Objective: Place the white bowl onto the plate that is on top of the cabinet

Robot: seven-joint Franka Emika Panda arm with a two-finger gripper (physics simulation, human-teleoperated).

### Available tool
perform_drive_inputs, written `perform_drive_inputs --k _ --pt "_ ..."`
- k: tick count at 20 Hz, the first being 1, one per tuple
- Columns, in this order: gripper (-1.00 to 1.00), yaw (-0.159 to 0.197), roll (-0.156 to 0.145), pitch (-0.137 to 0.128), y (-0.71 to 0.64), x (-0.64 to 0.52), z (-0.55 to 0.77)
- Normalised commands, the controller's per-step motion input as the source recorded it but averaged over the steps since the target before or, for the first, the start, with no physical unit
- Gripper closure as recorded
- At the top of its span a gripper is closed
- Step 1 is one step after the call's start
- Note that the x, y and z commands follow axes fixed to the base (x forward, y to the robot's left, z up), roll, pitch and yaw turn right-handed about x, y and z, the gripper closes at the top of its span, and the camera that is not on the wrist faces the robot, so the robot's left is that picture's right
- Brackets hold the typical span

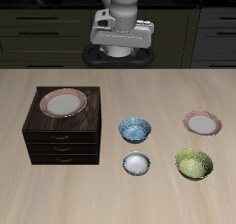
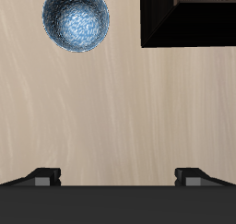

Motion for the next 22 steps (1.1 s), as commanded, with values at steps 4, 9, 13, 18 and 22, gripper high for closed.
perform_drive_inputs --k 4,9,13,18,22 --pt "-1.0 0.007 0.014 -0.001 0.05 0.16 -0.03" --pt "-1.0 -0.016 0.04 0.021 0.08 0.28 -0.03" --pt "-1.0 -0.032 0.059 0.022 0.14 0.49 -0.01" --pt "-1.0 -0.045 0.026 -0.007 0.06 0.43 0.11" --pt "-1.0 -0.013 0.026 -0.013 0.06 0.35 0.1"
